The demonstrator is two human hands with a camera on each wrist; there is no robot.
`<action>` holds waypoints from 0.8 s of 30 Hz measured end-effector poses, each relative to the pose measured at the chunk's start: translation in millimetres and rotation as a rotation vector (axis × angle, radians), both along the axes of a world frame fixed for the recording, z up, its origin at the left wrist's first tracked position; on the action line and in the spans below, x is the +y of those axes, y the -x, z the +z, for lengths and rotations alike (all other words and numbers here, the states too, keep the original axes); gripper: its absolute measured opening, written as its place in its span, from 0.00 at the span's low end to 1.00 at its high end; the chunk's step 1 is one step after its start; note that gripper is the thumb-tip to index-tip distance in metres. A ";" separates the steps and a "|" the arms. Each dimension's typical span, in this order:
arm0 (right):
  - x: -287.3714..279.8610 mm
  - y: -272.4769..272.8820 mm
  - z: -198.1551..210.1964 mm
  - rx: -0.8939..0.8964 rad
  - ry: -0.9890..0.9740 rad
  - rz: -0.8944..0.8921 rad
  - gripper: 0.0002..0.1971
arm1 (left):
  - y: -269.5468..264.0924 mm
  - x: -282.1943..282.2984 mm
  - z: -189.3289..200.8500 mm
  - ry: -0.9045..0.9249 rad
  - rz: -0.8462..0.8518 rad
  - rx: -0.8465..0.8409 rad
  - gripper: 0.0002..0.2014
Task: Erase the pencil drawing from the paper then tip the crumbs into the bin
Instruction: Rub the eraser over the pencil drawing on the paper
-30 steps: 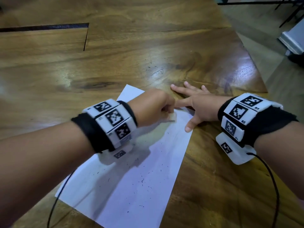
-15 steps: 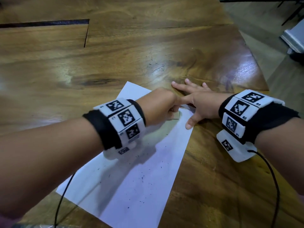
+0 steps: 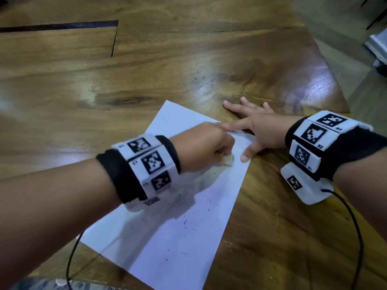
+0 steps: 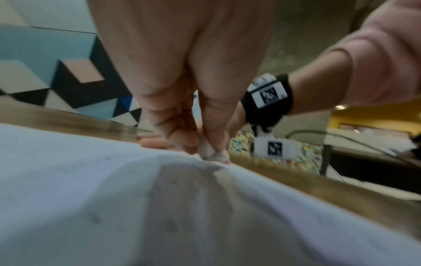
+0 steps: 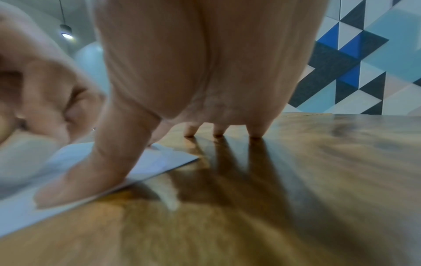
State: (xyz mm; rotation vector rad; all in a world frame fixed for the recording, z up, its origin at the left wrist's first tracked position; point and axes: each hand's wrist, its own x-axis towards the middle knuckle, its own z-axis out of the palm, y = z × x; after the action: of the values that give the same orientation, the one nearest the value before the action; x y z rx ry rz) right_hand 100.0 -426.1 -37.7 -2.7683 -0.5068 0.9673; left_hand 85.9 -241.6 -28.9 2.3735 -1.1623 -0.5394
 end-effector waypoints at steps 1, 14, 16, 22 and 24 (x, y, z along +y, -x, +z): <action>-0.1 0.0 -0.1 0.001 0.002 0.000 0.47 | 5.3 0.2 -3.1 -0.010 -0.023 0.002 0.04; 12.0 -9.7 8.8 -0.068 0.107 0.115 0.45 | 47.3 58.6 -18.8 0.165 -0.010 0.168 0.12; 16.2 -10.1 9.6 -0.037 0.059 0.090 0.43 | 44.2 61.5 -19.3 0.153 -0.014 0.114 0.11; 22.7 9.0 4.9 -0.102 -0.044 -0.056 0.48 | 34.3 70.8 -17.5 0.050 0.053 0.198 0.02; 22.2 11.0 3.0 -0.111 -0.063 -0.080 0.49 | 27.1 72.1 -15.1 0.041 0.133 0.193 0.04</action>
State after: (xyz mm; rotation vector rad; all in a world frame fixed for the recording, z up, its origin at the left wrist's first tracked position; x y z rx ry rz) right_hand 89.0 -404.0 -34.7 -2.7737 -0.4307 0.7699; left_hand 58.8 -169.5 -44.0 2.2863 -0.9154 -0.6755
